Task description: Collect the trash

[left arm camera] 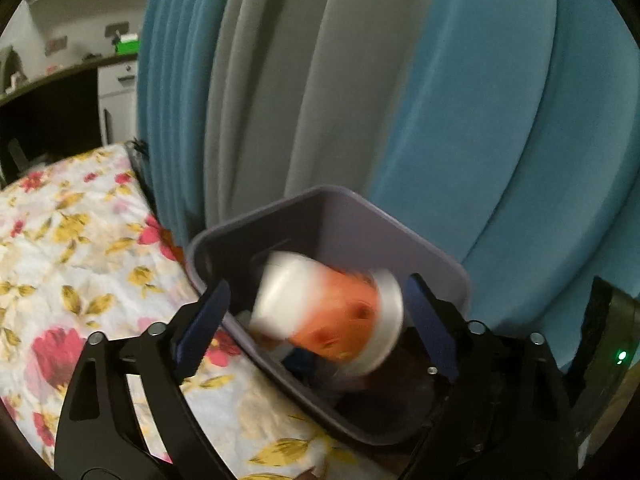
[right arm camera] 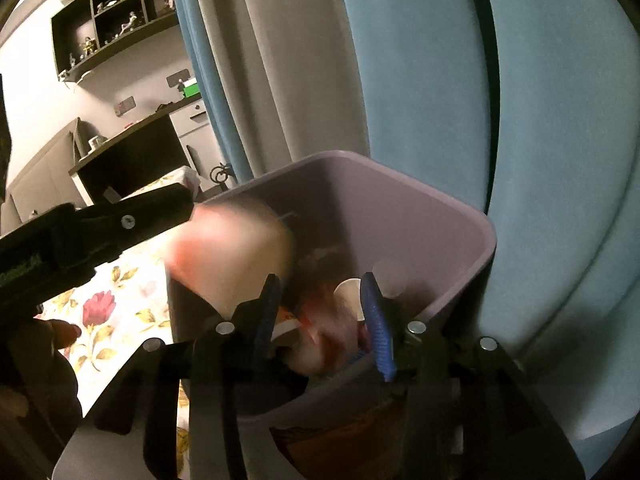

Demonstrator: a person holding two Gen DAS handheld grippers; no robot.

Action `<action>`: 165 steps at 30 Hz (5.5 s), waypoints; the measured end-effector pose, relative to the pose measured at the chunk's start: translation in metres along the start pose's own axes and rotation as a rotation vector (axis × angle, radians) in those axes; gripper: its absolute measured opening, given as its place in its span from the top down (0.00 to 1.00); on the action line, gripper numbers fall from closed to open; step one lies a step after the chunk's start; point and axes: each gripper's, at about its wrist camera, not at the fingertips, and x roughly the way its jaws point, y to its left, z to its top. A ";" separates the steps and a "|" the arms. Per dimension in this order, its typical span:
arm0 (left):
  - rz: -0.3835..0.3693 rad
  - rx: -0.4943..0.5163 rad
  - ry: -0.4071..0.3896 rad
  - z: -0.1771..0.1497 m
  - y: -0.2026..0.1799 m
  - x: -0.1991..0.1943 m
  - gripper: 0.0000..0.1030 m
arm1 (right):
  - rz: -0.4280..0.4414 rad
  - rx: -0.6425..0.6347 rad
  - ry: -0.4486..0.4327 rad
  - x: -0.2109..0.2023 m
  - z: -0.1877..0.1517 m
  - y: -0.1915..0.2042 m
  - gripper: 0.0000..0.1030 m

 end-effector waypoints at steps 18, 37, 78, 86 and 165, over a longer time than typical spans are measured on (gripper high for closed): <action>0.306 0.006 -0.150 -0.046 0.048 -0.111 0.06 | -0.095 -0.118 -0.137 -0.053 -0.015 0.041 0.05; 0.481 -0.068 -0.200 -0.131 0.066 -0.258 0.06 | -0.031 -0.165 -0.212 -0.153 -0.071 0.110 0.05; 0.450 -0.098 -0.264 -0.176 0.063 -0.328 0.06 | 0.013 -0.224 -0.258 -0.214 -0.113 0.150 0.05; 0.444 -0.097 -0.264 -0.175 0.061 -0.328 0.06 | 0.013 -0.223 -0.259 -0.213 -0.113 0.150 0.05; 0.421 -0.098 -0.258 -0.173 0.050 -0.319 0.06 | 0.016 -0.215 -0.262 -0.215 -0.108 0.147 0.05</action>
